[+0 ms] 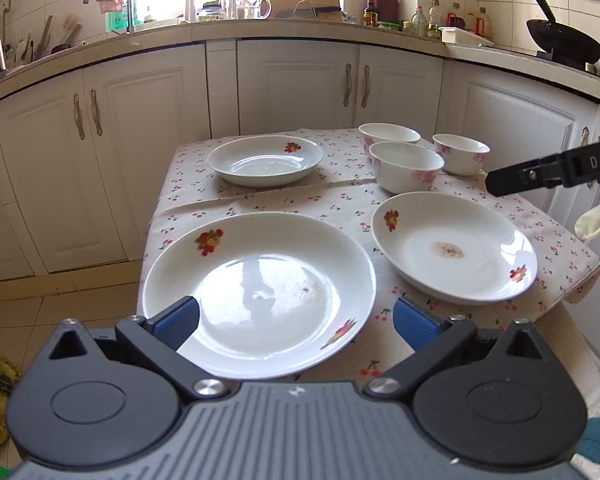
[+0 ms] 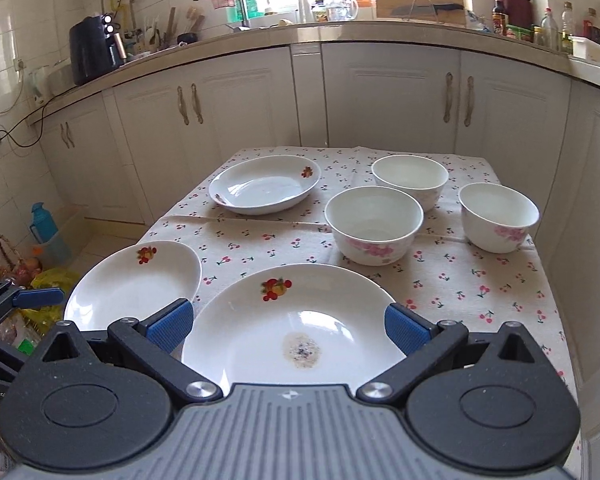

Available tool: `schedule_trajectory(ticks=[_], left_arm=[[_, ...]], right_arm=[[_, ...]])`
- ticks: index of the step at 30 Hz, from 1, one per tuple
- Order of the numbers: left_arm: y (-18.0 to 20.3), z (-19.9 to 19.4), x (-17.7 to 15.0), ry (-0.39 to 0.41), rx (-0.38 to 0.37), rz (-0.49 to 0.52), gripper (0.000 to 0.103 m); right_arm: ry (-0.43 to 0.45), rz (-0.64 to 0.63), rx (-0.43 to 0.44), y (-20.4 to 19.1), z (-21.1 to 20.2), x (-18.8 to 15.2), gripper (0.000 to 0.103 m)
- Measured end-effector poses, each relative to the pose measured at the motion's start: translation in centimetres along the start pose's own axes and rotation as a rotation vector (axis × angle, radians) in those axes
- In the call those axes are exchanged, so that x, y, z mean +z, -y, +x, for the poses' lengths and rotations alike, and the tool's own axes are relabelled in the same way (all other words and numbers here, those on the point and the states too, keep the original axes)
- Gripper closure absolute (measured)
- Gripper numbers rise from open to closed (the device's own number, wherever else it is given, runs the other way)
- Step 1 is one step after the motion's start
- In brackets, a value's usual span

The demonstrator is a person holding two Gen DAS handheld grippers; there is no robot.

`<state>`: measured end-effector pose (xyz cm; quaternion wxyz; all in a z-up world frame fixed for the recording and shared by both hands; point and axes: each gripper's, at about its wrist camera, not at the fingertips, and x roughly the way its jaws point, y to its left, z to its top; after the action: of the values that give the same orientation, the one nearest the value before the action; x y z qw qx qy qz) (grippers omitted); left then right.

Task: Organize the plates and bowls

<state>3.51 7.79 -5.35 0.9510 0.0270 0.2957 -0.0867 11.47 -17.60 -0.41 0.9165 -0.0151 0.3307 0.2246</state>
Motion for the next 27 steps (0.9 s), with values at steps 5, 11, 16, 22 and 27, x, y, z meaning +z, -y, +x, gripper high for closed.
schedule_trajectory(ticks=[5, 11, 16, 22, 27], left_arm=[[-2.7, -0.3, -1.5, -0.027, -0.02, -0.005, 0.001], [-4.5, 1.0, -2.8, -0.073, -0.031, 0.008, 0.001], [-5.0, 2.5, -3.1, -0.091, -0.066, 0.029, 0.001], [-5.5, 4.1, -3.3, -0.116, -0.094, 0.026, 0.001], [-5.8, 4.5, -3.4, -0.095, -0.093, 0.028, 0.0]], right_arm=[[-0.051, -0.078, 0.05, -2.1, 2.6, 1.3, 0.0], [-0.11, -0.144, 0.097, -4.4, 5.6, 2.6, 0.0], [-0.139, -0.183, 0.118, -5.9, 7.4, 3.1, 0.0], [-0.178, -0.206, 0.135, -6.7, 9.1, 3.3, 0.0], [-0.197, -0.22, 0.162, -7.0, 10.4, 3.7, 0.0]])
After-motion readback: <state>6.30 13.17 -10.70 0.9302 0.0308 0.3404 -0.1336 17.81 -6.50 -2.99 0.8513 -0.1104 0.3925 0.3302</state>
